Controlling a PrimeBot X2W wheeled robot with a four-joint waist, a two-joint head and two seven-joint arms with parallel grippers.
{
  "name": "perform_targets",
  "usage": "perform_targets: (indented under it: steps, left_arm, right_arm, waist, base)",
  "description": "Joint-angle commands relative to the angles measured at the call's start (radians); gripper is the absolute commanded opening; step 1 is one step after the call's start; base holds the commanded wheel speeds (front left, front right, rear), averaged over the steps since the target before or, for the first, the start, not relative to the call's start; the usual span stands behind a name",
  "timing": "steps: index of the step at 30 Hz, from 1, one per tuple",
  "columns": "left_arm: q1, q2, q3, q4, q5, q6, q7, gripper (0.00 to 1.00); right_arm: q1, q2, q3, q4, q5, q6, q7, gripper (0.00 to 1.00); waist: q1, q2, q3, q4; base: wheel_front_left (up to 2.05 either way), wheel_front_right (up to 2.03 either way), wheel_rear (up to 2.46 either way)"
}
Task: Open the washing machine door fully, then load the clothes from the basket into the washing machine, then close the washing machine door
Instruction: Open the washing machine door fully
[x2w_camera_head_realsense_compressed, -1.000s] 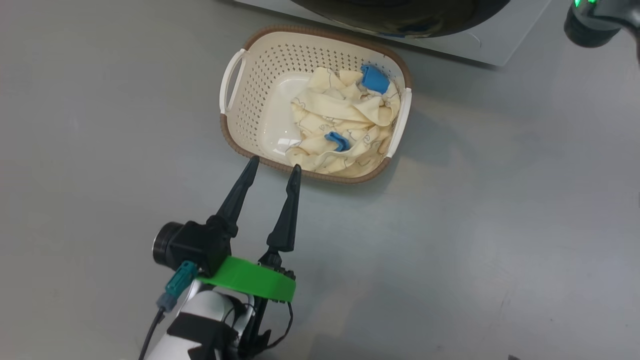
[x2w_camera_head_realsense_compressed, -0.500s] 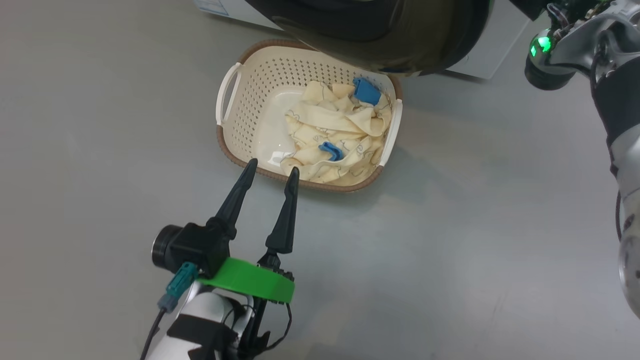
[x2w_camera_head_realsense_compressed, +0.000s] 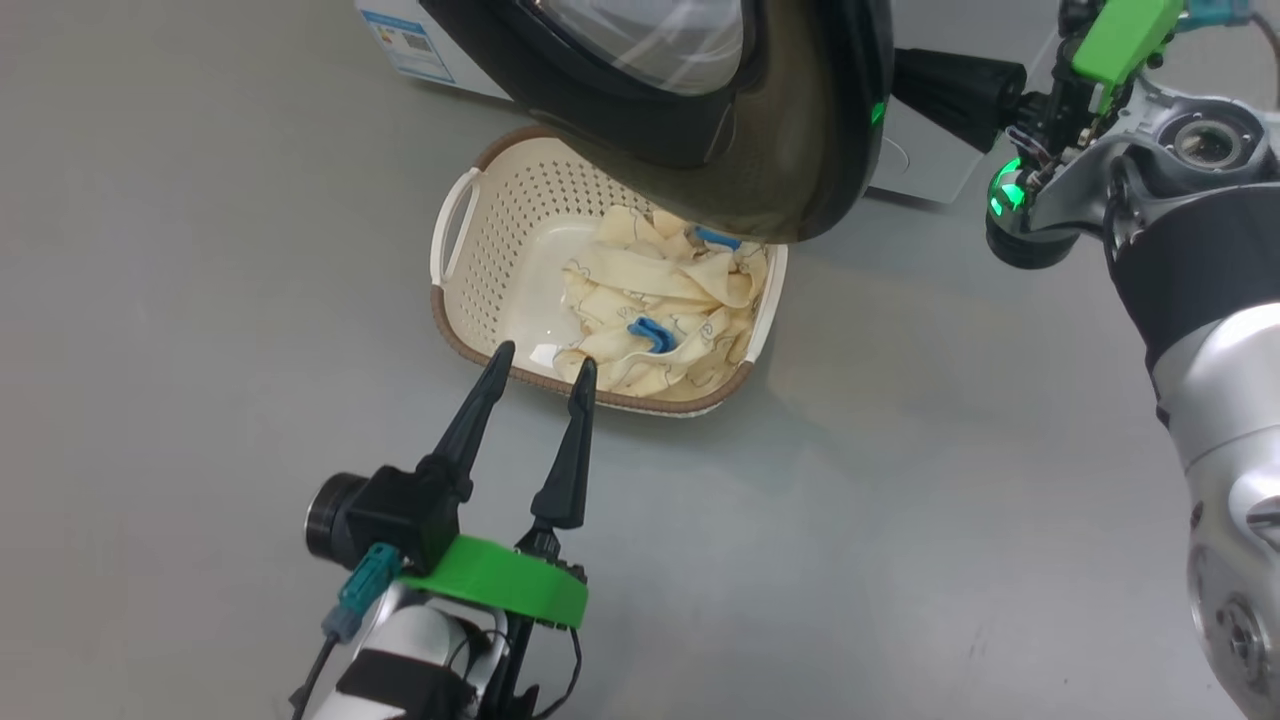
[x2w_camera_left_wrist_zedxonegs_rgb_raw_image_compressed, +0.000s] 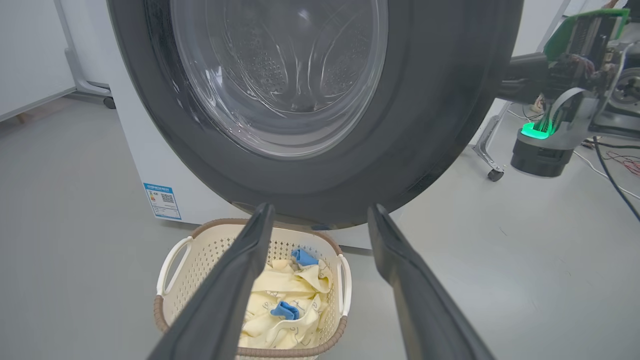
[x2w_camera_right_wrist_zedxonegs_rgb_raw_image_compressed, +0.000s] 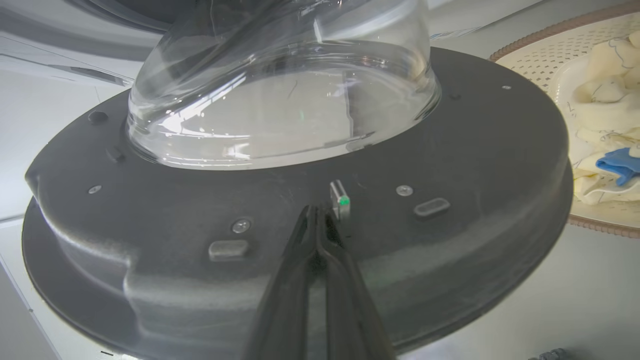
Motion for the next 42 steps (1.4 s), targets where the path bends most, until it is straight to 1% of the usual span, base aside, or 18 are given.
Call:
perform_targets:
  steps: [1,6,15,16,21,22,23,29,36,42]
  left_arm:
    - [0.015,0.013,0.039,-0.021,0.007,-0.006,-0.011,1.00]
    - [0.031,0.013,0.037,-0.016,0.014,-0.009,-0.011,1.00]
    - [0.046,0.013,0.040,-0.009,0.026,-0.017,-0.011,1.00]
    - [0.046,0.013,0.040,-0.009,0.026,-0.017,-0.011,1.00]
    - [0.060,0.013,0.033,-0.009,0.031,-0.017,-0.011,1.00]
    - [0.064,0.013,0.028,-0.008,0.031,-0.016,-0.011,1.00]
    - [0.066,0.013,0.026,-0.008,0.031,-0.016,-0.011,1.00]
    - [0.071,0.013,0.019,-0.004,0.030,-0.015,-0.011,1.00]
    - [0.070,0.013,0.019,-0.006,0.030,-0.013,-0.011,1.00]
    - [0.074,0.013,0.038,-0.004,0.032,-0.011,-0.011,1.00]
  right_arm:
    - [0.010,0.031,0.014,-0.039,0.013,0.003,0.014,0.00]
    - [0.058,0.033,0.054,-0.066,0.023,0.003,0.033,0.00]
    - [0.140,0.033,0.184,-0.146,0.132,0.003,0.027,0.00]
    - [0.140,0.033,0.184,-0.146,0.132,0.003,0.027,0.00]
    - [0.171,0.033,0.282,-0.190,0.200,0.003,0.011,0.00]
    - [0.181,0.033,0.324,-0.207,0.227,0.003,0.002,0.00]
    - [0.185,0.033,0.345,-0.214,0.238,0.003,-0.004,0.00]
    - [0.197,0.033,0.445,-0.237,0.297,0.003,-0.045,0.00]
    - [0.185,0.033,0.519,-0.242,0.349,0.003,-0.080,0.00]
    - [0.176,0.029,0.541,-0.238,0.372,0.003,-0.111,0.00]
  waist:
    - [0.0000,-0.0001,-0.014,-0.002]
    - [0.0000,-0.0001,-0.043,-0.004]
    - [0.0000,-0.0001,-0.073,0.002]
    - [0.0000,-0.0001,-0.073,0.002]
    - [0.0000,-0.0001,-0.084,0.008]
    - [0.0000,-0.0001,-0.089,0.010]
    - [0.0000,-0.0001,-0.091,0.011]
    - [0.0000,-0.0001,-0.103,0.016]
    - [0.0000,-0.0001,-0.104,0.021]
    - [0.0000,-0.0001,-0.119,0.008]
  base:
    - [0.00,0.00,0.00]
    - [0.00,0.00,0.00]
    - [0.00,0.00,0.00]
    - [0.00,0.00,0.00]
    - [0.00,0.00,0.00]
    - [0.00,0.00,0.00]
    - [0.00,0.00,0.00]
    - [0.00,0.00,0.00]
    - [0.00,0.00,0.00]
    - [0.00,0.00,0.00]
